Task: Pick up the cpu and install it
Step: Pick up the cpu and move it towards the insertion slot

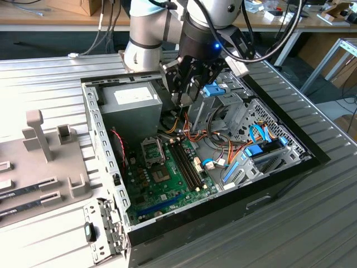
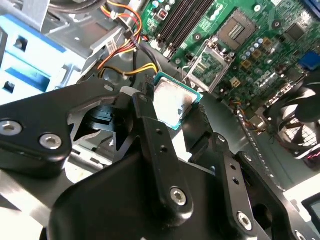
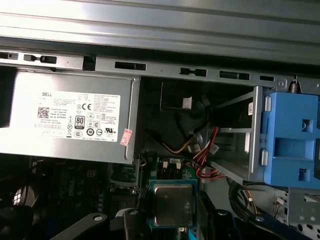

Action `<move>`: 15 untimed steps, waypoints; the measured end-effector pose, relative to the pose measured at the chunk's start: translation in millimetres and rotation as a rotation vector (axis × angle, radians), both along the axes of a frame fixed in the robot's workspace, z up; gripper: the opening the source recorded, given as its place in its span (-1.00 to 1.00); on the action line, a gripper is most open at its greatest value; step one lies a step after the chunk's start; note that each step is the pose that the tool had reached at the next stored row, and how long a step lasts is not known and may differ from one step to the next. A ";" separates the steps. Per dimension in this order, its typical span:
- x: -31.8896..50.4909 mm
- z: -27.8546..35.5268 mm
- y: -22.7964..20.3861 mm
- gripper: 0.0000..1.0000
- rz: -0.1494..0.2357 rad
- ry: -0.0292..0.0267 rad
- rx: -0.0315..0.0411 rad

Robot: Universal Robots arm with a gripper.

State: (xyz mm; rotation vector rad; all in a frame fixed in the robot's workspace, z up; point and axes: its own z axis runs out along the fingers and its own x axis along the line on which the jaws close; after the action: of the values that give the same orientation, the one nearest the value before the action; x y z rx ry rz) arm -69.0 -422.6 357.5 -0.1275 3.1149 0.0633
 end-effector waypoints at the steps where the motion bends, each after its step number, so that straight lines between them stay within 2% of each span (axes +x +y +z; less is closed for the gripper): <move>1: 0.0 -0.5 -2.5 -0.05 0.000 0.0000 0.0000; 6: -0.3 -1.8 -7.7 -0.05 0.000 -0.0001 0.0001; 8: -0.6 -2.5 -12.4 -0.05 0.000 0.0000 0.0000; 15: -3.4 -5.5 -21.9 -0.05 0.000 0.0000 0.0001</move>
State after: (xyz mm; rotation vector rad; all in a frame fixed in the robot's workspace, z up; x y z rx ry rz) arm -72.4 -444.5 352.0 -0.1275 3.1149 0.0634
